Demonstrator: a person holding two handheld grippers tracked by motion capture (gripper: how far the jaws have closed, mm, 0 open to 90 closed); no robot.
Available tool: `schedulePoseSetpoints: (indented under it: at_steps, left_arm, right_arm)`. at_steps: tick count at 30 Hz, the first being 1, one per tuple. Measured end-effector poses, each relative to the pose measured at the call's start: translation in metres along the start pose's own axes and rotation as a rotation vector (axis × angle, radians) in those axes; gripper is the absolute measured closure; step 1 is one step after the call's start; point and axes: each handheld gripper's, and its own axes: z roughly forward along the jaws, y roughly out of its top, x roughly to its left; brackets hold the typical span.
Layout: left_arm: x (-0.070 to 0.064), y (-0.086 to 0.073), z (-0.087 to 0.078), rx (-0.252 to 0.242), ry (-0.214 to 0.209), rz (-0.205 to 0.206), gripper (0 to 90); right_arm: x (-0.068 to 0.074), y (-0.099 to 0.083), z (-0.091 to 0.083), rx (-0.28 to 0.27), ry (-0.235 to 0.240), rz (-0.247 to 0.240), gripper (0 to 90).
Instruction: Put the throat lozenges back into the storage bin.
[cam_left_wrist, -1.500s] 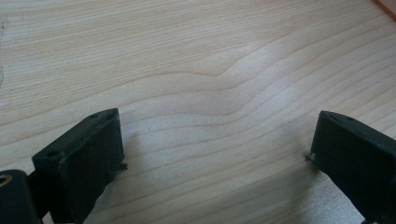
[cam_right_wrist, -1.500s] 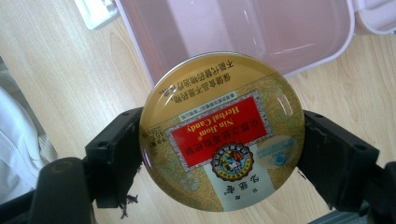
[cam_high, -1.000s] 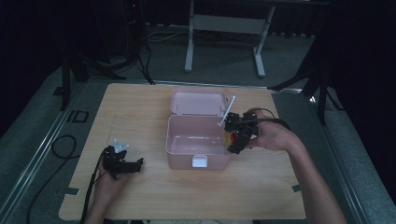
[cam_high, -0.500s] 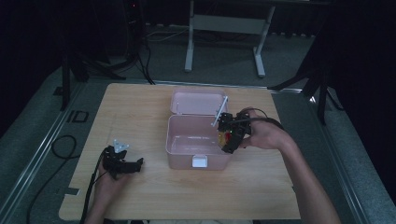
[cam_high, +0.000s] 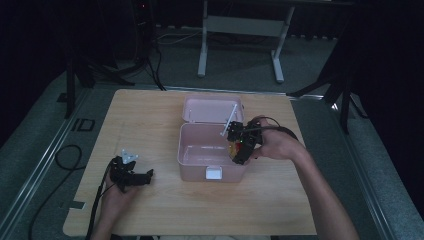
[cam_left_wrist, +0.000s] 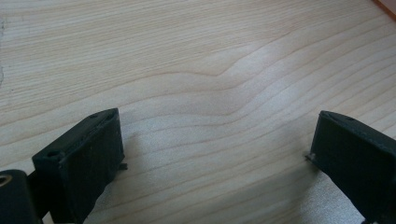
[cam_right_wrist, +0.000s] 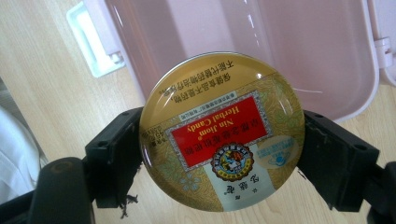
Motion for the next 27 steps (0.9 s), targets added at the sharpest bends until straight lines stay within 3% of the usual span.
schedulePoseSetpoints:
  at_steps: [25, 27]
  left_arm:
    - [0.0, 0.0, 0.0, -0.001, 0.0, -0.002, 3.0]
    - [0.0, 0.0, 0.0, -0.001, 0.0, -0.002, 2.9]
  right_arm:
    - [-0.002, 0.011, 0.009, 0.01, 0.005, 0.018, 19.8]
    - [-0.001, 0.013, 0.011, 0.013, 0.004, 0.011, 12.6]
